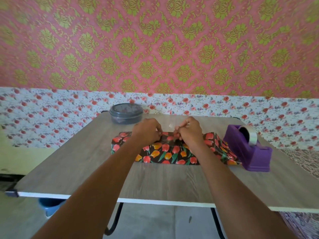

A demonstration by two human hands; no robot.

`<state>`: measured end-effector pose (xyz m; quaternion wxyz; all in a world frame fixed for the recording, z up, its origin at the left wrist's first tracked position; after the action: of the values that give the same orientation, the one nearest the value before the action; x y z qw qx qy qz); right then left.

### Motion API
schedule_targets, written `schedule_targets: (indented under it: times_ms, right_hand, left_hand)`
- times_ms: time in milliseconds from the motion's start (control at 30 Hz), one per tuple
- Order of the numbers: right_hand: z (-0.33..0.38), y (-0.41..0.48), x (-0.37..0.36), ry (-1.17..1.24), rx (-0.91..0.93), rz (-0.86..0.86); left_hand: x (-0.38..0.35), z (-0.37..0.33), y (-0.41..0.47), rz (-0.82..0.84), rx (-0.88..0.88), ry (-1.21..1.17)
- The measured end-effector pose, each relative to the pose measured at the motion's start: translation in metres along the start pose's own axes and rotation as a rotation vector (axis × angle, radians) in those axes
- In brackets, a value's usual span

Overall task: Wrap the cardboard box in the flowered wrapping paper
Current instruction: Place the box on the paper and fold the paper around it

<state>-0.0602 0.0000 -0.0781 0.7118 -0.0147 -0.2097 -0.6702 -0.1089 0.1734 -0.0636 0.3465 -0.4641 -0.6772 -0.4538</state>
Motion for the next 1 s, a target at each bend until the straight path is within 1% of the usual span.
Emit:
schedule_targets:
  times_ms: [133, 233, 333, 433, 600, 667, 767, 800, 833, 900, 1000]
  right_hand:
    - [-0.004, 0.009, -0.003, -0.114, -0.038, -0.021]
    - [0.001, 0.013, -0.009, -0.205, -0.065, -0.020]
    - [0.006, 0.019, -0.011, -0.246, -0.135, -0.008]
    - [0.014, 0.028, -0.012, -0.295, -0.236, 0.070]
    - [0.020, 0.043, -0.016, -0.349, -0.371, 0.224]
    - [0.020, 0.050, -0.014, -0.420, -0.423, 0.297]
    - [0.021, 0.051, -0.008, -0.612, -0.560, 0.469]
    - [0.021, 0.051, -0.005, -0.658, -0.572, 0.494]
    - [0.021, 0.050, -0.002, -0.692, -0.557, 0.480]
    - [0.023, 0.048, 0.004, -0.720, -0.474, 0.377]
    - [0.028, 0.035, 0.007, -0.757, -0.169, 0.197]
  left_hand:
    - [-0.010, 0.016, 0.003, 0.007, 0.067, -0.248]
    - [-0.018, 0.018, 0.006, -0.018, 0.086, -0.293]
    - [-0.023, 0.021, 0.006, -0.022, 0.089, -0.324]
    - [-0.026, 0.024, 0.005, -0.030, 0.086, -0.374]
    - [-0.023, 0.021, 0.007, -0.004, 0.087, -0.328]
    - [-0.022, 0.020, 0.008, 0.011, 0.099, -0.312]
    - [-0.023, 0.020, 0.007, 0.008, 0.126, -0.307]
    - [-0.023, 0.020, 0.008, 0.004, 0.128, -0.306]
    - [-0.025, 0.020, 0.008, 0.002, 0.130, -0.305]
    - [-0.026, 0.020, 0.007, 0.003, 0.131, -0.298]
    - [-0.025, 0.020, 0.007, 0.000, 0.128, -0.302]
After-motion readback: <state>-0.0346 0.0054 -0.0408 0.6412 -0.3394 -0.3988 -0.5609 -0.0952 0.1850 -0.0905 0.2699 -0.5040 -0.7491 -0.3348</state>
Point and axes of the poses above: each hand's wrist, its own y-axis towards the middle knuckle, its own x-axis out of the back of the hand, z = x × y, the point moved 2 cm from there along y, towards the middle knuckle, and after that the axes turned 1 degree about x, right-handed, at the moved point
